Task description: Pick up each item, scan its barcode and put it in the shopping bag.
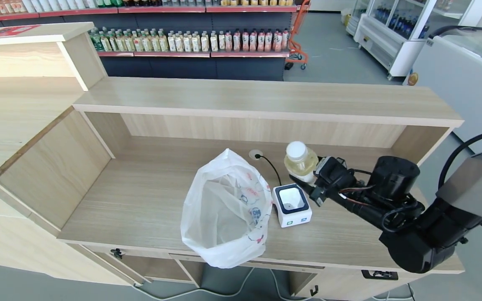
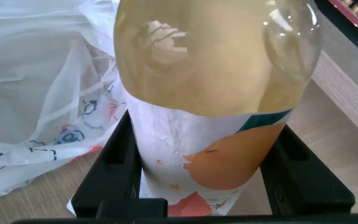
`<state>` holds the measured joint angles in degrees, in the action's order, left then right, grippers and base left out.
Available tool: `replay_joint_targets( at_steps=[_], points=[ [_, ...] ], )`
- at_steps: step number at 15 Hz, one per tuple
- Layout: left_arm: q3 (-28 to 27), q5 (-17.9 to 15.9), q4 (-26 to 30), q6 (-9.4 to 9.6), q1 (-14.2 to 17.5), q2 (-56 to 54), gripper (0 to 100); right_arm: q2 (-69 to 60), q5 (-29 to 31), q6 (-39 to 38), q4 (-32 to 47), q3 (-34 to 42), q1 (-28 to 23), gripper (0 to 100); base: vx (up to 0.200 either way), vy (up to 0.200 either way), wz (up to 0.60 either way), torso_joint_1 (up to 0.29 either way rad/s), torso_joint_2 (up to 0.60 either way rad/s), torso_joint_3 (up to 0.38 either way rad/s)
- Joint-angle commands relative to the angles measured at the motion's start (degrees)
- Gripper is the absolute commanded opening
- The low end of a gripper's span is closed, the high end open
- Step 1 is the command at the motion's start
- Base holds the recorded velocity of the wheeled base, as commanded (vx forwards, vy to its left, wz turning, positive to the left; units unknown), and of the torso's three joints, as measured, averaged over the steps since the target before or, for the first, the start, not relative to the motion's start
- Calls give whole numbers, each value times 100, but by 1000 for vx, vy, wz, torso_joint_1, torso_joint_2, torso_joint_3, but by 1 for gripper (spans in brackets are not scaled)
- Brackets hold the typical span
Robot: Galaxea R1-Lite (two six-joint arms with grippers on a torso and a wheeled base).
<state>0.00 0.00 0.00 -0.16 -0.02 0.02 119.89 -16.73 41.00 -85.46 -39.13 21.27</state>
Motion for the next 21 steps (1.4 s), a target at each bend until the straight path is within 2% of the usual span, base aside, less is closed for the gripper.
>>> replay_joint_targets(
  at_steps=[1,2,4,6,7,21],
  points=[
    [0,0,0,-2,2,-2,100,227,-68,-4,-50,-51,-53,0,0,0,0,0,0,0],
    [0,0,0,-2,2,-2,100,473,-498,5,-296,-68,-264,0,0,0,0,0,0,0],
    [0,0,0,-2,2,-2,100,517,-560,5,-331,-68,-290,0,0,0,0,0,0,0],
    [0,0,0,-2,2,-2,100,904,-1087,14,-340,-446,-431,0,0,0,0,0,0,0],
    [0,0,0,-2,2,-2,100,1018,-1166,22,-340,-631,-431,0,0,0,0,0,0,0],
    [0,0,0,-2,2,-2,100,2003,-1474,154,-340,-1501,-466,0,0,0,0,0,0,0]
  ],
)
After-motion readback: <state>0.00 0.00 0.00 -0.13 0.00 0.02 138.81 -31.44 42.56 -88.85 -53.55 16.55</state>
